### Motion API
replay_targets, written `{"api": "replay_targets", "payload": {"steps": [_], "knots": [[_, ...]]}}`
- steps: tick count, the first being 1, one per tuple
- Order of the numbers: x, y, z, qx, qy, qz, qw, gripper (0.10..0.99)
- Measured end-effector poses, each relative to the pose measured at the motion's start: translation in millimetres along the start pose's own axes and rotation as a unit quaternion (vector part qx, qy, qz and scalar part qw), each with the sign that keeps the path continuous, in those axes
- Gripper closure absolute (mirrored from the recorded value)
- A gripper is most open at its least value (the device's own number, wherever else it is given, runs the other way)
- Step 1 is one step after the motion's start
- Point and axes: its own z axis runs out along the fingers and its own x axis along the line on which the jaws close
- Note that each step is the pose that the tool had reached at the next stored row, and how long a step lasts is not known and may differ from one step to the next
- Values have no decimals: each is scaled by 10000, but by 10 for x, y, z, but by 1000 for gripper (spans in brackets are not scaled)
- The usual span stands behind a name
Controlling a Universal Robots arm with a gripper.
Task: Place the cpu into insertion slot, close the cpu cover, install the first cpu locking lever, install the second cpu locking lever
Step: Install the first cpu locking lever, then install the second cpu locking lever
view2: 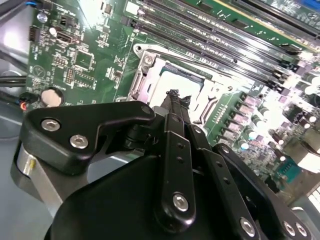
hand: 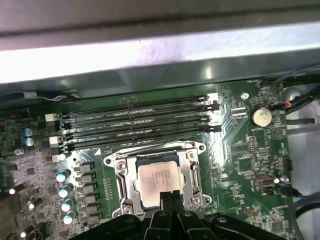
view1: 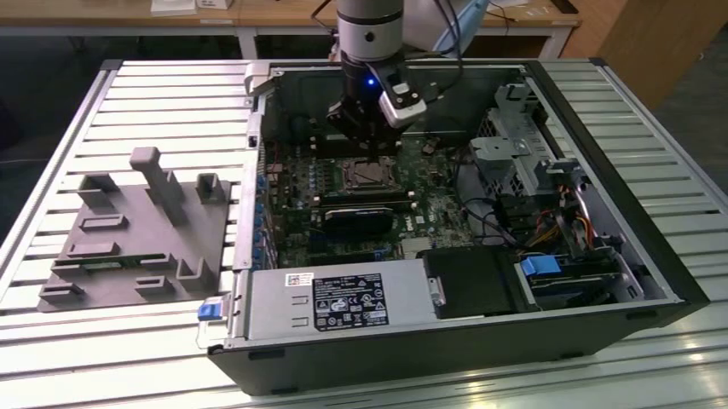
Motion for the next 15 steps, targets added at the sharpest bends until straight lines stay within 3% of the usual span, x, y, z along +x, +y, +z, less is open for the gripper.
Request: {"api": "replay_targets", "payload": {"steps": [15], "knots": [[-3, -10, -28, 2, -3, 0, 10000, 980]]}}
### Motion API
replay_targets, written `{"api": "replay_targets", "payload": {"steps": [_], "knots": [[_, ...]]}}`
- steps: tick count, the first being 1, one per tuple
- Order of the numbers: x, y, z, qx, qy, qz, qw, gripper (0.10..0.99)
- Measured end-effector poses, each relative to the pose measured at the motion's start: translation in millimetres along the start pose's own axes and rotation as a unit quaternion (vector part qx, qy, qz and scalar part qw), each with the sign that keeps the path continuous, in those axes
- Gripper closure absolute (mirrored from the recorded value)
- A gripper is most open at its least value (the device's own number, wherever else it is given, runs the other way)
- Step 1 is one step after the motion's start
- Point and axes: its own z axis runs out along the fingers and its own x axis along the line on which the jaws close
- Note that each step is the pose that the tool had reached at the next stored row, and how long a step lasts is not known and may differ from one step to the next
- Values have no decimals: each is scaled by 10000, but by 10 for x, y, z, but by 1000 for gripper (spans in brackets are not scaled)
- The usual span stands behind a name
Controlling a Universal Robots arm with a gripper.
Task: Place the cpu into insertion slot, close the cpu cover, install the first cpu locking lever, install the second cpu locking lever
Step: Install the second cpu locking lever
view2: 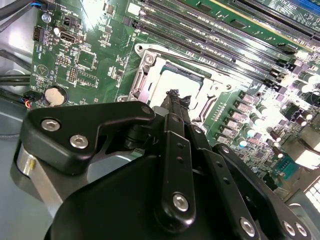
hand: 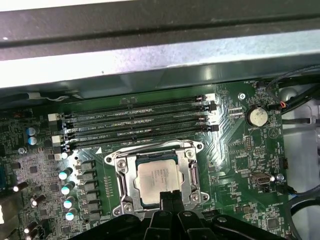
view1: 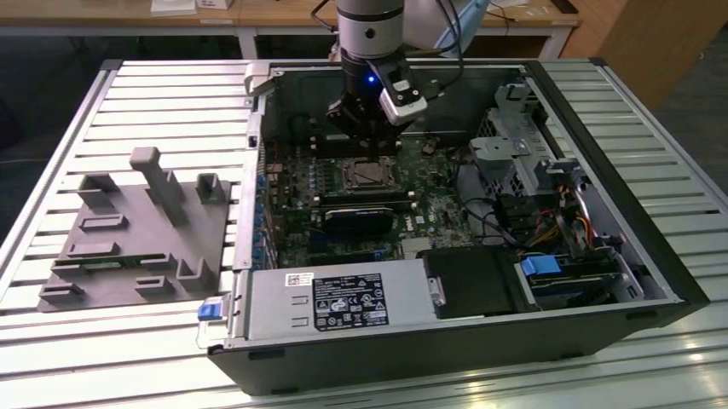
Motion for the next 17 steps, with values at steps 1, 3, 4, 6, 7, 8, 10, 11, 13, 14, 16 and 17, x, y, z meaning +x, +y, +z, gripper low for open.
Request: {"api": "replay_targets", "payload": {"steps": [1, 3, 4, 6, 7, 8, 10, 11, 13, 14, 16, 17], "knots": [[-1, -9, 2, -1, -1, 0, 10000, 980], [-6, -36, 3, -1, -1, 0, 10000, 980], [-8, -55, 5, -2, -1, 1, 10000, 980], [-15, -101, 7, -9, 0, 1, 10000, 980], [-19, -125, 8, -16, 1, 1, 10000, 980], [-22, -149, 9, -24, 2, 2, 10000, 980], [-29, -198, 11, -44, 6, 4, 10000, 980], [-32, -221, 13, -58, 7, 5, 10000, 980], [-38, -267, 14, -87, 12, 8, 10000, 980], [-41, -290, 15, -104, 15, 9, 9999, 980], [-47, -334, 18, -140, 20, 12, 9999, 980], [-49, -357, 18, -157, 23, 14, 9999, 980]]}}
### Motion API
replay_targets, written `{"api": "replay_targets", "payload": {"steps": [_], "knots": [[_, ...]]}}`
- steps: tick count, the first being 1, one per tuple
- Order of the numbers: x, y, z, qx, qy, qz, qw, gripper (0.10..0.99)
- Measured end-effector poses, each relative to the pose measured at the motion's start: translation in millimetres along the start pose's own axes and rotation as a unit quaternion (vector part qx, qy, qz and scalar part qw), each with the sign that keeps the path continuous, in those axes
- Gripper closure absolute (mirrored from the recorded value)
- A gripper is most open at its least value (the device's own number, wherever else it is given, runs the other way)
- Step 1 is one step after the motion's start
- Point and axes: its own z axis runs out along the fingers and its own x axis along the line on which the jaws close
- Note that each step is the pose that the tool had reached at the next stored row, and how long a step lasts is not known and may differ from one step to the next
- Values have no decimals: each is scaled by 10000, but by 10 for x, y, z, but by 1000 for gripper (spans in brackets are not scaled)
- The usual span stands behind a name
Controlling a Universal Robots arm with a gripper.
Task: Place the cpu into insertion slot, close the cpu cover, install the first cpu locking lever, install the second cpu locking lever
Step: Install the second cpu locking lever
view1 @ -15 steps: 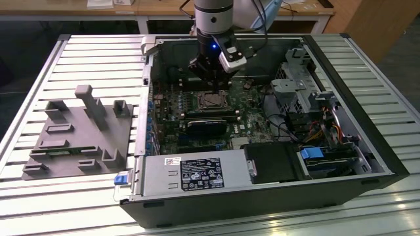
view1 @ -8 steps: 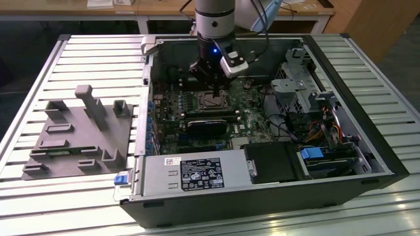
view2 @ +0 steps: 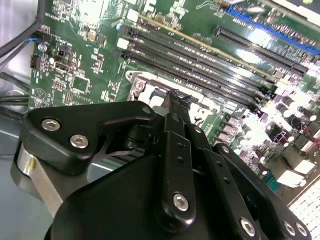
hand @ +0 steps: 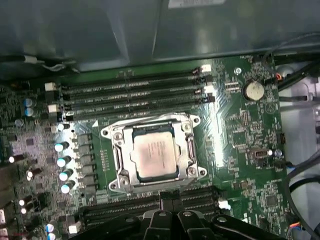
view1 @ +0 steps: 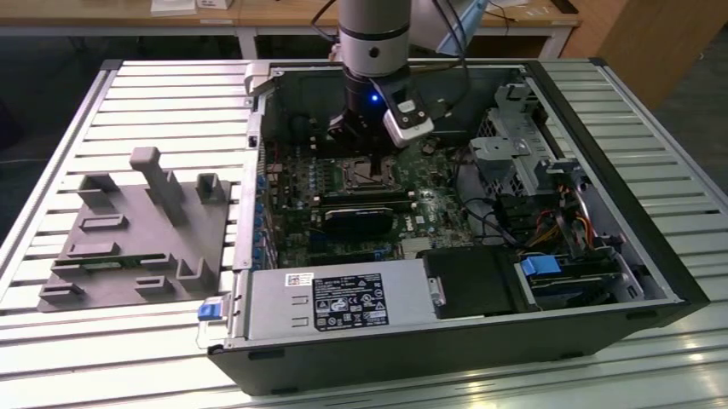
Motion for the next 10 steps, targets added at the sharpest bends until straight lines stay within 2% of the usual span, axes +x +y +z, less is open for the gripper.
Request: {"api": "replay_targets", "payload": {"steps": [8, 10], "knots": [[8, -97, 7, -167, 26, 15, 9999, 980], [16, -116, 9, -188, 29, 17, 9998, 980]]}}
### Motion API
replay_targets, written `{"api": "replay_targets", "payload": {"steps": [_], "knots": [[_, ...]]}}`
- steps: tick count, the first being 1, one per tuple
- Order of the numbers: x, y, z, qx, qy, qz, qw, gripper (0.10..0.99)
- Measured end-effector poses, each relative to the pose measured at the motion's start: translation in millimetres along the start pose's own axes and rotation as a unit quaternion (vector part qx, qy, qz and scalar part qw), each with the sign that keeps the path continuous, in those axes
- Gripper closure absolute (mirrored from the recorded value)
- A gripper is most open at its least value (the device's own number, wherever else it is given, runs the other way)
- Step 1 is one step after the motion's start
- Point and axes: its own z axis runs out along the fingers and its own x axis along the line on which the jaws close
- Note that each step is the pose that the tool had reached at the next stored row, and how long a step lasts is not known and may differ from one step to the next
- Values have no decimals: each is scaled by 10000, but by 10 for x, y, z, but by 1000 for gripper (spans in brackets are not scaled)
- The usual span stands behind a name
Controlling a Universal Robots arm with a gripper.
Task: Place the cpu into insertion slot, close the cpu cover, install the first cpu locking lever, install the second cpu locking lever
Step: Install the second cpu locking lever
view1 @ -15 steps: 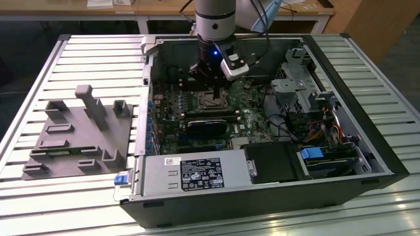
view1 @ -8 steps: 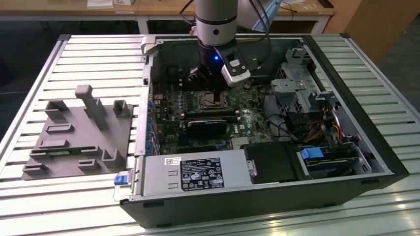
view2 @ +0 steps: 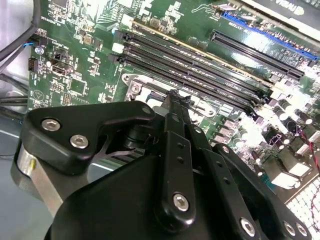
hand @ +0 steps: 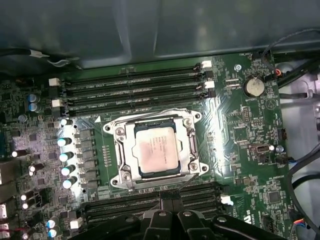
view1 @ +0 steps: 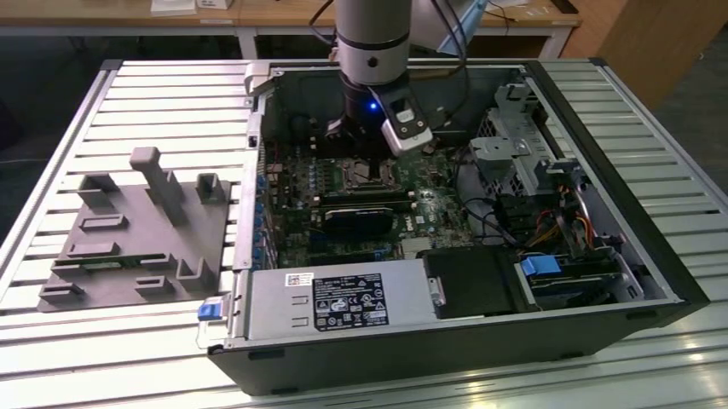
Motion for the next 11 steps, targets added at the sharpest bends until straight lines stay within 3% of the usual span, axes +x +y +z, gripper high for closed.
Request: {"api": "replay_targets", "payload": {"steps": [11], "knots": [[62, -37, 59, -15, 2, 1, 10000, 980]]}}
